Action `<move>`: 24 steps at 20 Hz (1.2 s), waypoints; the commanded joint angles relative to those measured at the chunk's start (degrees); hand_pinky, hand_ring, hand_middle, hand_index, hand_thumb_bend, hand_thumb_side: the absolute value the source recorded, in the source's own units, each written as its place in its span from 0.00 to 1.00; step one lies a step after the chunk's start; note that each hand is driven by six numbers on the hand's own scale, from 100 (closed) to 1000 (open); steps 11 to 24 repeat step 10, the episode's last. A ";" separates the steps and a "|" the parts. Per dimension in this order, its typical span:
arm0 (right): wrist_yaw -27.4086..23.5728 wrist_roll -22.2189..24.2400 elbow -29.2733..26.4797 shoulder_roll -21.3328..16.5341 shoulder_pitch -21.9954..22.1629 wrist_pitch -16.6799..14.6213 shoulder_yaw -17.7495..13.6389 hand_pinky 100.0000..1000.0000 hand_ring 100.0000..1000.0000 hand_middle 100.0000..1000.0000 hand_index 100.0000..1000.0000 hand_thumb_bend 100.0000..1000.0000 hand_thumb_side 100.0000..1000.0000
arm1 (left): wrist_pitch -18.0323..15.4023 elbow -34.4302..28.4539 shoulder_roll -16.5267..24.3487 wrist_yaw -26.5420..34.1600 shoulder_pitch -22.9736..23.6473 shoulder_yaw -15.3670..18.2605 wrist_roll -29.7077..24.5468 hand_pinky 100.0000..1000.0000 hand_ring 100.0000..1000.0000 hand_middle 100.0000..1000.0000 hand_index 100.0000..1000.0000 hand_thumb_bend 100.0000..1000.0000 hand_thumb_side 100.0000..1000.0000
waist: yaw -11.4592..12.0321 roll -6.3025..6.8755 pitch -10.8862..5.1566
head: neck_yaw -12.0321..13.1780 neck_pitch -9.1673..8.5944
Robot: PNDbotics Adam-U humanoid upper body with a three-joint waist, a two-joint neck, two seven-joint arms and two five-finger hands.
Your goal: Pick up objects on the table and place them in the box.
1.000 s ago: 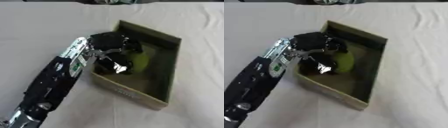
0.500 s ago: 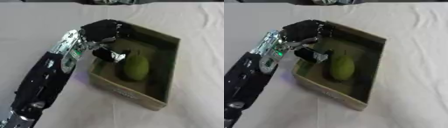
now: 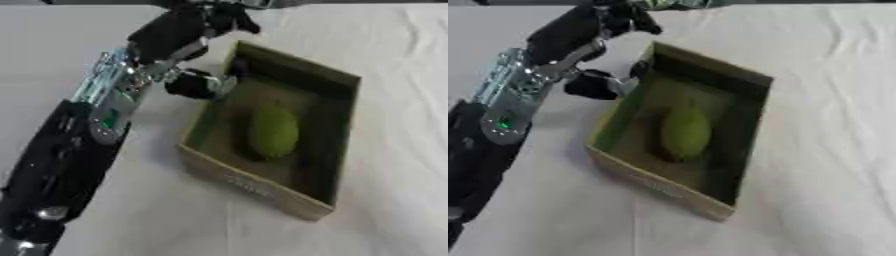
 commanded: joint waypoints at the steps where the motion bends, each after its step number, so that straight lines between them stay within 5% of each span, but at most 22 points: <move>1: -0.71 -0.74 -0.91 -0.15 -1.01 -0.62 -1.02 0.79 0.69 0.54 0.72 0.00 0.41 | 2.64 -3.72 4.47 5.97 0.76 3.68 4.26 0.60 0.71 0.65 0.80 0.00 0.44 | 0.37 -0.21 -1.45 | -0.62 -0.27; 10: -1.76 -1.57 -0.91 3.21 -3.47 -3.20 -1.47 0.79 0.69 0.54 0.72 0.00 0.40 | 13.39 -10.25 11.15 24.52 9.85 16.72 12.75 0.59 0.71 0.63 0.80 0.00 0.54 | 2.01 -1.01 -1.02 | -2.40 -0.85; 24: -1.76 -1.57 -0.91 3.21 -3.47 -3.20 -1.47 0.79 0.69 0.54 0.72 0.00 0.40 | 13.39 -10.25 11.15 24.52 9.85 16.72 12.75 0.59 0.71 0.63 0.80 0.00 0.54 | 2.01 -1.01 -1.02 | -2.40 -0.85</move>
